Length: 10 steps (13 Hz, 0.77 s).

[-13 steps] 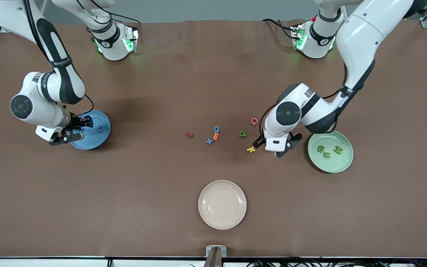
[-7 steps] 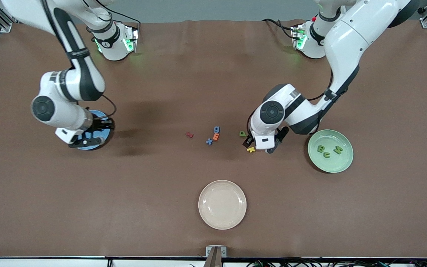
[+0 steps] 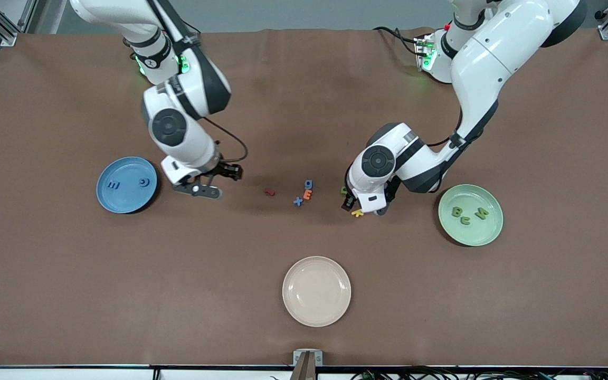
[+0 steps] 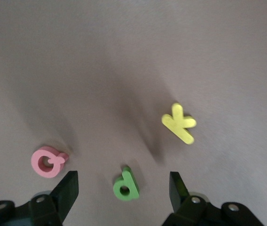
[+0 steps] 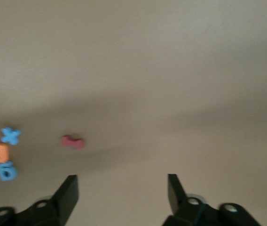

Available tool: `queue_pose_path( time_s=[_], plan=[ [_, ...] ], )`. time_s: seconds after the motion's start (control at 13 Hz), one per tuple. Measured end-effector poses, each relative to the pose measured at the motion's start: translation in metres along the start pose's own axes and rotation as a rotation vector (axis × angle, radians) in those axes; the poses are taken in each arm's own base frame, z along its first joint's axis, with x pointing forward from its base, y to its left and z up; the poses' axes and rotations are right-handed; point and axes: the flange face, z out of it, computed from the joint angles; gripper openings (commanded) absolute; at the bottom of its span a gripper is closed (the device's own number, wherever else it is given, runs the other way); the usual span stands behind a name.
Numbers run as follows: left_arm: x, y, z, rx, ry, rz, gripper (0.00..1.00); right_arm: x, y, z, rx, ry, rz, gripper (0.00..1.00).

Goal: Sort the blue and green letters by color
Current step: 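Reach the left gripper to the green d while the right gripper reaches X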

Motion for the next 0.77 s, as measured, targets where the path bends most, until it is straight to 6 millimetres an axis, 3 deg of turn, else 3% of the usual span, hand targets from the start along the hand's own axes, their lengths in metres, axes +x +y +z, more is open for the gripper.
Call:
queue_pose_path(
  time_s=[0.31, 0.54, 0.77],
  plan=[
    [-0.021, -0.003, 0.016, 0.0, 0.026, -0.03, 0.83, -0.015, -0.072, 0.03, -0.007, 0.019, 0.152, 1.0],
    [-0.022, -0.004, 0.018, 0.002, 0.03, -0.048, 0.79, -0.017, -0.111, 0.056, -0.009, 0.031, 0.235, 1.0],
    [-0.022, -0.007, 0.022, 0.011, 0.033, -0.052, 0.76, -0.012, -0.13, 0.072, 0.006, 0.045, 0.294, 0.7]
  ],
)
